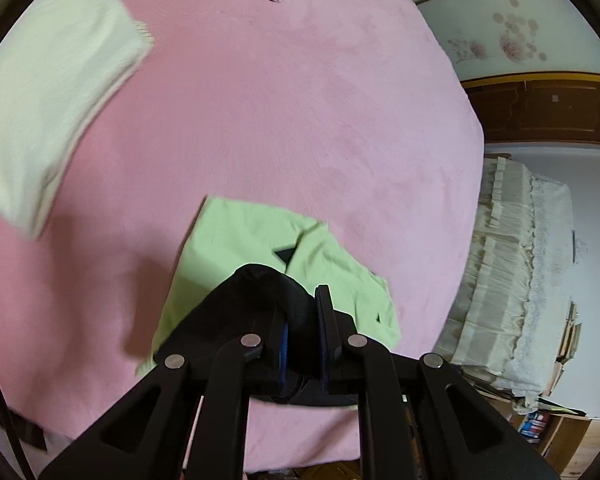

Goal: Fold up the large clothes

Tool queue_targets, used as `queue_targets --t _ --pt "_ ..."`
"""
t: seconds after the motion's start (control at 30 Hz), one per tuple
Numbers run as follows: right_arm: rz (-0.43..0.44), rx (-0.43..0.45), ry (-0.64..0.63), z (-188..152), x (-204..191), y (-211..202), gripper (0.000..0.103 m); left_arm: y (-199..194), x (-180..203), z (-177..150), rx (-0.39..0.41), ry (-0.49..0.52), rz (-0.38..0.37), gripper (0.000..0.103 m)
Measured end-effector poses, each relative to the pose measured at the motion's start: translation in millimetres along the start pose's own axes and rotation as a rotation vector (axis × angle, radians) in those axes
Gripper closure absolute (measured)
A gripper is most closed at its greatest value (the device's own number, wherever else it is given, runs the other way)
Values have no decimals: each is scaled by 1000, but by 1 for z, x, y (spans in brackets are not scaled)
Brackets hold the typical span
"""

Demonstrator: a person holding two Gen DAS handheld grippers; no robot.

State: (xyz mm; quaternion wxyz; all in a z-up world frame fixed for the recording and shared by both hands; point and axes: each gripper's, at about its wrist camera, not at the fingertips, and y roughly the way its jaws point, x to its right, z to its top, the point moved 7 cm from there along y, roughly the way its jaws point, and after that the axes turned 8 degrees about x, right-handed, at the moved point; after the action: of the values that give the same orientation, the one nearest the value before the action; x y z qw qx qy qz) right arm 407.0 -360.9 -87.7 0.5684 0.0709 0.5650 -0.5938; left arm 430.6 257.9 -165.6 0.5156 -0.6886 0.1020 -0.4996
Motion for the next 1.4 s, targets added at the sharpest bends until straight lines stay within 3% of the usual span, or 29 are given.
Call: queue_targets --t 0.1,0.17,0.23,0.3,0.47,0.53,0.73,0.8,0.87,0.9,0.97,1.1,1.23,1.4 --pt "-67 -28 -6 6 10 41 87 36 -9 19 24 -12 103 91" --pt "-129 -56 -18 5 15 59 83 46 -13 24 64 -1 178 82" --pt "-185 -111 -62 -1 14 77 80 40 -5 28 143 49 186 58" --pt "-164 -141 -97 -8 9 83 78 29 7 24 181 104 167 34" --pt "-112 -115 -129 -16 -3 78 65 8 22 -12 188 282 234 33" --pt "-99 -117 -134 -24 -3 82 65 10 19 -32 194 343 280 33" --pt "-66 -187 -246 -97 1 99 65 46 5 -103 238 511 369 33" --pt "-38 -239 -292 -133 3 104 69 63 6 -127 260 558 375 33" --pt "-15 -299 -355 -171 4 109 94 79 9 -153 294 588 334 33" --pt "-23 -329 -407 -197 5 111 97 85 10 -165 297 592 313 34" --pt "-35 -369 -451 -228 8 113 100 102 8 -196 269 577 252 48" --pt "20 -499 -521 -293 14 110 101 140 2 -254 116 589 186 91" --pt "49 -589 -617 -329 23 108 101 162 -3 -284 50 606 173 94" --pt "63 -611 -567 -340 31 118 101 189 -17 -288 26 645 236 94"
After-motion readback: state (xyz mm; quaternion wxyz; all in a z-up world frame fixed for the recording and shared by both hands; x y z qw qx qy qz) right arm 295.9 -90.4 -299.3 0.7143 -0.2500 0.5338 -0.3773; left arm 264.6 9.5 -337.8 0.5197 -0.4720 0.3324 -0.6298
